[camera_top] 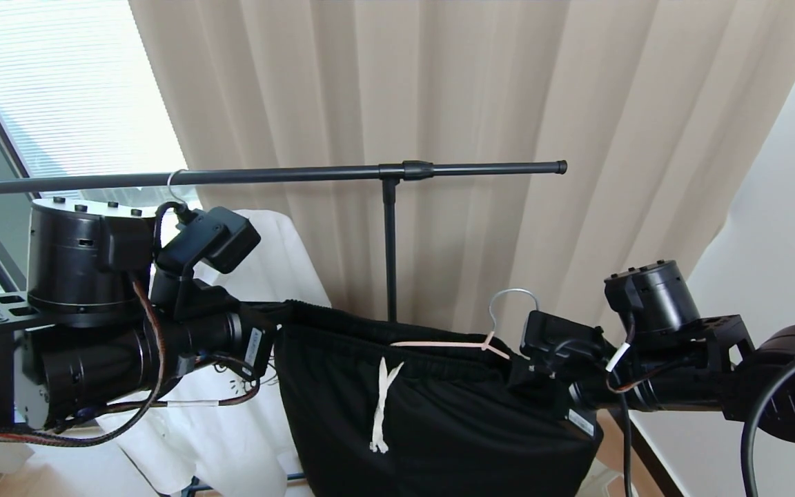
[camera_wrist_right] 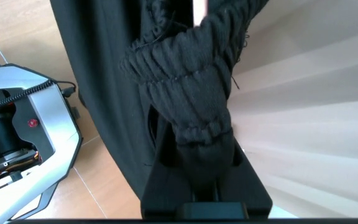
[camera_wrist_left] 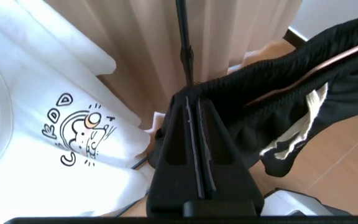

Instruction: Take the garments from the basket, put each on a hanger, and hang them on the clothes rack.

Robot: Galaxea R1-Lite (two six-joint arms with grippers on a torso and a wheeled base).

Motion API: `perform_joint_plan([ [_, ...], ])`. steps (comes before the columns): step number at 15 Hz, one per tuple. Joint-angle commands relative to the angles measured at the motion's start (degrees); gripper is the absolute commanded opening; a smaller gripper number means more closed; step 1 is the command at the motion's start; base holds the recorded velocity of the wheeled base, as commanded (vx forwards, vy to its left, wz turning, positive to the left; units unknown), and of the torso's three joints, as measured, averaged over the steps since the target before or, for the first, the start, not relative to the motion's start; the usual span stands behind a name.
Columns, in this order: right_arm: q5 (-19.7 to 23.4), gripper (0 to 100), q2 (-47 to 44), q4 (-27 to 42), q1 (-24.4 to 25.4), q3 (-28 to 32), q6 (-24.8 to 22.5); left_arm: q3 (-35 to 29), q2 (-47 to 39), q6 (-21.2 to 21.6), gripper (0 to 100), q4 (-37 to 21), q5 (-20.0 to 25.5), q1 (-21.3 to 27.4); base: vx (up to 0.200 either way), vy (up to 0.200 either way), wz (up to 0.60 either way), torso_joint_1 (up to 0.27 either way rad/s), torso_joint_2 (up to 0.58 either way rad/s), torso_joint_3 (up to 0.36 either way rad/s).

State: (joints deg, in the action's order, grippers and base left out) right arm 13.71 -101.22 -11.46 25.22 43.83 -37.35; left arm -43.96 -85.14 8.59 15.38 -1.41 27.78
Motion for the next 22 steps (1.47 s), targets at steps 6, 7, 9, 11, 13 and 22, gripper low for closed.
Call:
perform_joint_plan([
  [6, 0.1, 0, -0.2, -0.1, 0.4, 0.4, 0.1, -3.0, 0.7, -0.1, 0, -2.6, -0.7, 2.2, 0.0, 0.0, 0.0, 0.0, 0.0, 0.0],
  [7, 0.1, 0, 0.1, -0.2, 0.5, 0.6, 0.2, -2.9, 0.3, -0.5, 0, -3.2, -0.7, 3.5, 0.0, 0.0, 0.0, 0.0, 0.0, 0.0],
  [9, 0.2, 0, 0.8, -0.2, 1.0, 0.4, 0.4, -3.3, -1.0, -2.5, 0, -5.5, -1.0, 5.9, 0.0, 0.0, 0.0, 0.0, 0.0, 0.0],
  [11, 0.2, 0, 1.5, -0.2, 1.9, 0.5, 0.7, -3.5, -1.7, -3.2, 0, -7.6, -2.5, 7.5, 0.0, 0.0, 0.0, 0.0, 0.0, 0.0],
  [13, 0.1, 0, 1.6, -0.5, 2.2, 0.6, 2.5, -3.4, -1.8, -3.3, 0, -8.7, -2.9, 8.8, 0.0, 0.0, 0.0, 0.0, 0.0, 0.0],
  [22, -6.7, 0, 2.7, -0.4, 5.2, -1.7, 1.1, -8.3, 1.3, -5.0, 0, -15.5, -3.0, 8.0, 0.0, 0.0, 0.0, 0.0, 0.0, 0.0],
])
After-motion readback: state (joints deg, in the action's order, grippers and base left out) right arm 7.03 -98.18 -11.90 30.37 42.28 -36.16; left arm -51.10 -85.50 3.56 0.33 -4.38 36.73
